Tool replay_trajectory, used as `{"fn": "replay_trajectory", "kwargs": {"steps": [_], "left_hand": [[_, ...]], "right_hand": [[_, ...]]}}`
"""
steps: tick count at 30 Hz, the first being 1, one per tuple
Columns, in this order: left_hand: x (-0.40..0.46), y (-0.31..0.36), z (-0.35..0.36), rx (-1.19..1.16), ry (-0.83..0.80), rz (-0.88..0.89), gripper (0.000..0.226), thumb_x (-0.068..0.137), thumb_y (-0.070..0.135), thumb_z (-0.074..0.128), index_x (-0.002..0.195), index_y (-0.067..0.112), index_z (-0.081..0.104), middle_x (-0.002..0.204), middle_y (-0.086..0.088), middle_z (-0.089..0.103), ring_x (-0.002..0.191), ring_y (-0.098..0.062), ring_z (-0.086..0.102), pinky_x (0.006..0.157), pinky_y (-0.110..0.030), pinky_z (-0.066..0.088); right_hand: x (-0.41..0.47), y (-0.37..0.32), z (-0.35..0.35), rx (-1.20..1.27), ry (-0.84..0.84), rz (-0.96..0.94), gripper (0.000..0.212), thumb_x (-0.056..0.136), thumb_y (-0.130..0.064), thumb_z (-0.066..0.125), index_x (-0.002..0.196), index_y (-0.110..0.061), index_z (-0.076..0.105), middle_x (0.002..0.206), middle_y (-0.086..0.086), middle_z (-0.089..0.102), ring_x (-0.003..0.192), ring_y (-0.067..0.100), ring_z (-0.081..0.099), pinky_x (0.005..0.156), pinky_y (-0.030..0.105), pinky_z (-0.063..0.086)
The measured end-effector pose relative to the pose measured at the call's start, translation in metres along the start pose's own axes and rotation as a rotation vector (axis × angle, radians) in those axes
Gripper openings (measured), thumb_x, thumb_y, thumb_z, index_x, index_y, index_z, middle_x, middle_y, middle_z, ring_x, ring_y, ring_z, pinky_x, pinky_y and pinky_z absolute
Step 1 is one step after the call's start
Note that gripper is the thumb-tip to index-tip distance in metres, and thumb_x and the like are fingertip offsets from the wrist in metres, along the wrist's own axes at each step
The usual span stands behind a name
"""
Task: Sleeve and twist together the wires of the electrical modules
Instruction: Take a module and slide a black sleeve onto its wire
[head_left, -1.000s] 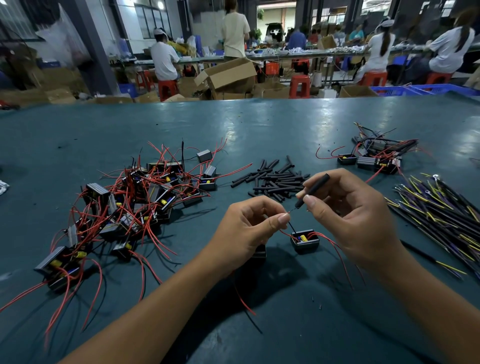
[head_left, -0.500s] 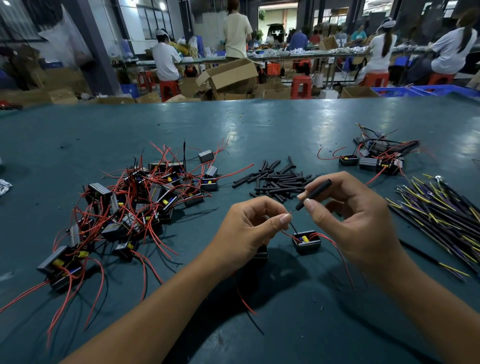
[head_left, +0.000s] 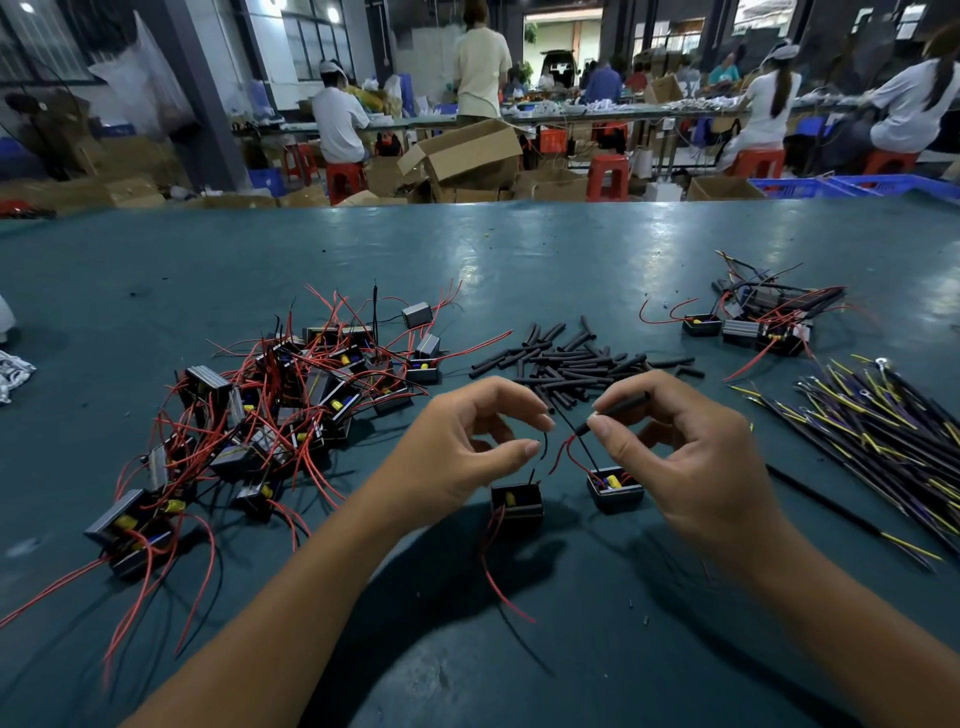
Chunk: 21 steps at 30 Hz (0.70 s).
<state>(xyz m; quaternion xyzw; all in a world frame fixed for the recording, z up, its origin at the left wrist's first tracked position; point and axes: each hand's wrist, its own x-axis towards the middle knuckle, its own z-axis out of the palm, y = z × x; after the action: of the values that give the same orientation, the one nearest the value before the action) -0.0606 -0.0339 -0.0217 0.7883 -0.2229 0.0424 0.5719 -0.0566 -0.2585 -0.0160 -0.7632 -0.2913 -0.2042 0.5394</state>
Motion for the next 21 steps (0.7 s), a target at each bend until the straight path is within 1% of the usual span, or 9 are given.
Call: {"fn": "replay_trajectory", "kwargs": {"steps": [3, 5, 6, 9, 13, 14, 17, 19, 21], "left_hand": [[0.001, 0.000, -0.009, 0.129, 0.007, -0.004, 0.014, 0.087, 0.019, 0.078, 0.100, 0.020, 0.072, 0.095, 0.012, 0.072, 0.072, -0.006, 0.057, 0.067, -0.025, 0.050], [0.002, -0.002, -0.004, 0.240, -0.045, -0.002, 0.011, 0.086, 0.022, 0.079, 0.096, 0.020, 0.073, 0.082, 0.022, 0.068, 0.065, 0.003, 0.053, 0.063, -0.014, 0.042], [0.002, -0.003, -0.001, 0.309, -0.059, 0.017, 0.010, 0.086, 0.022, 0.079, 0.094, 0.020, 0.074, 0.079, 0.024, 0.067, 0.064, 0.004, 0.053, 0.062, -0.009, 0.040], [0.003, -0.005, 0.009, 0.408, -0.058, 0.093, 0.006, 0.087, 0.016, 0.077, 0.091, 0.020, 0.075, 0.080, 0.022, 0.066, 0.069, 0.004, 0.057, 0.063, -0.005, 0.038], [0.003, -0.006, 0.015, 0.363, -0.083, 0.075, 0.023, 0.087, 0.013, 0.077, 0.085, 0.035, 0.069, 0.075, 0.025, 0.063, 0.064, 0.003, 0.055, 0.061, -0.005, 0.036], [0.003, -0.007, 0.014, 0.347, -0.094, 0.051, 0.022, 0.088, 0.014, 0.077, 0.085, 0.034, 0.069, 0.073, 0.027, 0.063, 0.062, 0.004, 0.054, 0.060, -0.005, 0.037], [0.003, -0.007, 0.005, 0.271, -0.079, -0.036, 0.004, 0.090, 0.016, 0.075, 0.090, 0.019, 0.073, 0.068, 0.026, 0.065, 0.057, 0.007, 0.055, 0.057, -0.007, 0.040], [0.003, -0.005, 0.000, 0.209, -0.029, -0.043, 0.003, 0.091, 0.017, 0.074, 0.093, 0.019, 0.072, 0.069, 0.023, 0.065, 0.059, 0.004, 0.054, 0.058, -0.011, 0.041], [0.002, -0.001, 0.001, 0.134, 0.013, 0.002, 0.007, 0.090, 0.019, 0.075, 0.095, 0.019, 0.071, 0.074, 0.021, 0.065, 0.063, 0.000, 0.053, 0.060, -0.015, 0.042]], "right_hand": [[-0.001, 0.000, 0.004, 0.019, -0.032, -0.004, 0.004, 0.088, -0.026, 0.071, 0.090, -0.026, 0.068, 0.083, -0.010, 0.068, 0.067, 0.013, 0.065, 0.057, 0.018, 0.051], [0.000, 0.001, 0.007, 0.001, -0.050, -0.004, 0.004, 0.087, -0.027, 0.072, 0.090, -0.027, 0.069, 0.084, -0.013, 0.068, 0.070, 0.010, 0.065, 0.062, 0.016, 0.049], [0.000, 0.002, 0.008, -0.004, -0.056, -0.004, 0.004, 0.087, -0.027, 0.072, 0.090, -0.027, 0.069, 0.084, -0.014, 0.067, 0.073, 0.008, 0.065, 0.064, 0.015, 0.048], [0.001, 0.003, 0.010, -0.019, -0.064, -0.010, 0.004, 0.087, -0.028, 0.072, 0.090, -0.025, 0.071, 0.085, -0.011, 0.067, 0.078, 0.010, 0.065, 0.067, 0.014, 0.047], [0.002, 0.006, 0.010, -0.124, -0.126, -0.008, 0.004, 0.087, -0.022, 0.074, 0.088, -0.023, 0.070, 0.082, -0.006, 0.065, 0.076, 0.016, 0.063, 0.062, 0.026, 0.051], [0.001, 0.008, 0.010, -0.154, -0.147, -0.012, 0.005, 0.087, -0.020, 0.075, 0.087, -0.022, 0.070, 0.081, -0.006, 0.065, 0.075, 0.015, 0.063, 0.061, 0.026, 0.050], [0.001, 0.009, 0.010, -0.191, -0.166, -0.021, 0.006, 0.087, -0.021, 0.075, 0.084, -0.020, 0.070, 0.078, -0.006, 0.065, 0.074, 0.013, 0.062, 0.062, 0.013, 0.042], [0.001, 0.010, 0.010, -0.215, -0.170, -0.013, 0.008, 0.087, -0.024, 0.074, 0.083, -0.019, 0.069, 0.076, -0.006, 0.065, 0.073, 0.012, 0.061, 0.062, 0.010, 0.039], [0.002, 0.010, 0.010, -0.251, -0.188, 0.004, 0.010, 0.088, -0.027, 0.073, 0.082, -0.021, 0.068, 0.075, -0.009, 0.063, 0.072, 0.010, 0.059, 0.061, 0.009, 0.037]]}}
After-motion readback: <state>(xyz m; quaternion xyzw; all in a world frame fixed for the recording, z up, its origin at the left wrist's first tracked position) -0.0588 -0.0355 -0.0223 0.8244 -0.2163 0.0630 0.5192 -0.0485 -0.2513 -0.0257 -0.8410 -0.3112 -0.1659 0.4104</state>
